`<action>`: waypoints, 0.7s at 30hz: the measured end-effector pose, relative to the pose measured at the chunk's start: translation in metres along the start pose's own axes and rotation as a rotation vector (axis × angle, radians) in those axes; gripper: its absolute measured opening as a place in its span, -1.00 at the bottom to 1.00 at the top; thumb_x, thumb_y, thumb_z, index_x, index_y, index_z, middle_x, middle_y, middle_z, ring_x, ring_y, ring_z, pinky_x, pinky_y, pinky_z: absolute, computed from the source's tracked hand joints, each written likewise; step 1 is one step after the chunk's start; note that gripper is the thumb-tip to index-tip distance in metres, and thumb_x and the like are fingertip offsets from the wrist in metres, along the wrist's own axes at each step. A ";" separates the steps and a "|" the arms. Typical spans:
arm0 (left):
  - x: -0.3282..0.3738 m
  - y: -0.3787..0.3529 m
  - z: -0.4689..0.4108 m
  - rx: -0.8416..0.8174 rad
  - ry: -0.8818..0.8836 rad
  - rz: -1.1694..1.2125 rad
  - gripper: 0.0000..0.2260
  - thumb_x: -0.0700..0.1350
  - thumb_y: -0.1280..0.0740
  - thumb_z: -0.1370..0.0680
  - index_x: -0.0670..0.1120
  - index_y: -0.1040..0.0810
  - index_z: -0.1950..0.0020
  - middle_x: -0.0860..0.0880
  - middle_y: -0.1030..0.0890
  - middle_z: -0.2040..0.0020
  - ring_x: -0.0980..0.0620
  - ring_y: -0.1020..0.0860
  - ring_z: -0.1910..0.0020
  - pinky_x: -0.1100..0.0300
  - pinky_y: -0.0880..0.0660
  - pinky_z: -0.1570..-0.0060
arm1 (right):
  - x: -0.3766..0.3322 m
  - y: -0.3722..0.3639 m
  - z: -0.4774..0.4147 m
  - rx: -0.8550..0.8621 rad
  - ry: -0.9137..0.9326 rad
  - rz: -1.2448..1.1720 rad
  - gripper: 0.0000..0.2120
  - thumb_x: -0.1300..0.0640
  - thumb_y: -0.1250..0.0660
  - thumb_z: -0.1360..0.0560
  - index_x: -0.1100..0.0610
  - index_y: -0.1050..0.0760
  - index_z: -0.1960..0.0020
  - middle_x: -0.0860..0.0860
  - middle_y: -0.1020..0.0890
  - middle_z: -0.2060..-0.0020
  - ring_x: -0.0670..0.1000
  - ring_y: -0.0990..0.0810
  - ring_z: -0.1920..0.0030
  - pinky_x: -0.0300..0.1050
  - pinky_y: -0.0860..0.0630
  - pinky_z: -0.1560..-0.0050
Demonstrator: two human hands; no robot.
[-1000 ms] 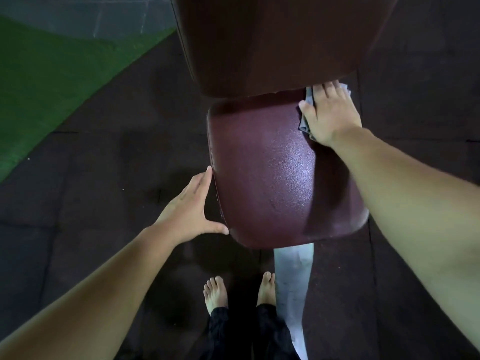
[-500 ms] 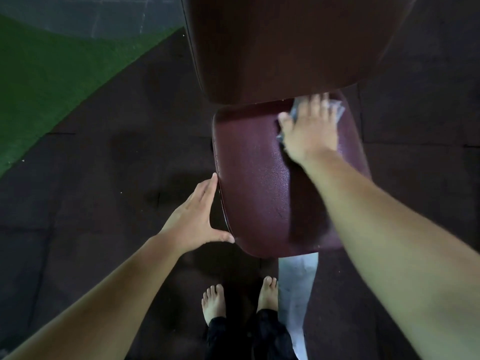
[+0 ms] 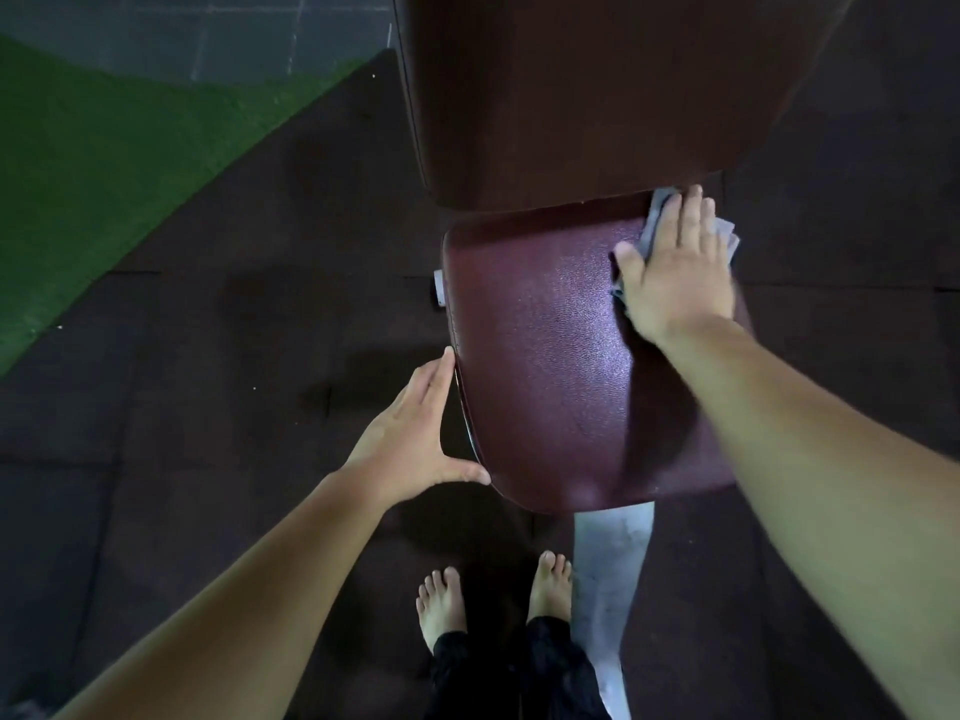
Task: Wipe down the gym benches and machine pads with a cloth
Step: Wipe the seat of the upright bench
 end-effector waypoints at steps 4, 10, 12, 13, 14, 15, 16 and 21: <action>-0.001 -0.001 0.000 0.003 -0.005 -0.007 0.36 0.44 -0.55 -0.23 0.12 0.38 -0.64 0.19 0.00 -0.62 0.09 -0.28 -0.57 0.01 -0.47 -0.40 | -0.102 -0.016 0.021 -0.037 0.125 -0.046 -0.24 -0.26 0.07 -0.66 0.22 0.07 -0.67 0.20 0.05 -0.66 0.19 0.13 -0.66 0.16 0.15 -0.62; 0.001 -0.001 0.000 0.015 -0.001 0.013 0.36 0.40 -0.58 -0.23 0.08 0.31 -0.67 0.22 -0.01 -0.61 0.10 -0.27 -0.58 0.01 -0.44 -0.43 | -0.116 -0.029 0.073 -0.081 0.466 0.001 -0.25 -0.24 0.07 -0.66 0.21 0.08 -0.67 0.14 0.06 -0.67 0.12 0.09 -0.66 0.13 0.06 -0.64; 0.001 -0.001 0.000 0.008 0.001 0.019 0.36 0.40 -0.59 -0.22 0.10 0.33 -0.66 0.23 0.00 -0.61 0.11 -0.27 -0.58 -0.01 -0.46 -0.42 | -0.047 -0.023 0.070 -0.080 0.307 0.025 -0.21 -0.27 0.15 -0.62 0.21 0.11 -0.67 0.14 0.09 -0.67 0.12 0.12 -0.66 0.11 0.10 -0.64; 0.001 -0.001 0.000 0.007 0.002 0.017 0.37 0.40 -0.59 -0.22 0.11 0.34 -0.66 0.23 0.00 -0.61 0.11 -0.27 -0.58 -0.01 -0.47 -0.41 | -0.014 -0.020 0.070 -0.092 0.215 0.037 -0.20 -0.28 0.19 -0.62 0.22 0.11 -0.67 0.14 0.11 -0.67 0.12 0.13 -0.66 0.10 0.14 -0.64; 0.000 -0.001 0.000 0.008 0.005 0.014 0.36 0.41 -0.58 -0.22 0.11 0.34 -0.66 0.24 0.00 -0.61 0.11 -0.27 -0.57 -0.01 -0.48 -0.40 | 0.009 -0.016 0.072 -0.092 0.141 0.042 -0.21 -0.27 0.21 -0.63 0.23 0.12 -0.67 0.15 0.11 -0.66 0.12 0.14 -0.66 0.11 0.15 -0.64; -0.001 -0.001 0.001 0.011 0.006 0.013 0.36 0.41 -0.58 -0.22 0.11 0.34 -0.66 0.24 0.00 -0.61 0.11 -0.27 -0.57 -0.01 -0.48 -0.40 | 0.018 -0.015 0.074 -0.085 0.079 0.038 -0.23 -0.27 0.21 -0.65 0.24 0.12 -0.67 0.16 0.11 -0.66 0.12 0.15 -0.66 0.13 0.15 -0.64; -0.001 -0.001 0.001 0.013 0.005 0.012 0.36 0.41 -0.58 -0.22 0.11 0.34 -0.66 0.23 -0.01 -0.61 0.11 -0.28 -0.57 -0.01 -0.48 -0.40 | 0.014 -0.014 0.077 -0.068 0.029 0.025 -0.24 -0.26 0.18 -0.67 0.25 0.12 -0.67 0.18 0.11 -0.66 0.14 0.15 -0.66 0.16 0.13 -0.64; -0.003 -0.003 0.000 0.029 -0.013 0.044 0.36 0.36 -0.61 -0.23 0.05 0.27 -0.68 0.20 -0.05 -0.60 0.09 -0.30 -0.55 0.03 -0.47 -0.40 | -0.105 -0.039 0.131 -0.074 0.230 0.008 -0.22 -0.25 0.06 -0.65 0.24 0.10 -0.66 0.20 0.07 -0.66 0.18 0.11 -0.66 0.19 0.09 -0.63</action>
Point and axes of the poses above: each hand's wrist, its own z-axis away from the middle knuckle, its own y-axis out of the back of the hand, x = y × z, the point moved 7 cm from there along -z, towards the middle knuckle
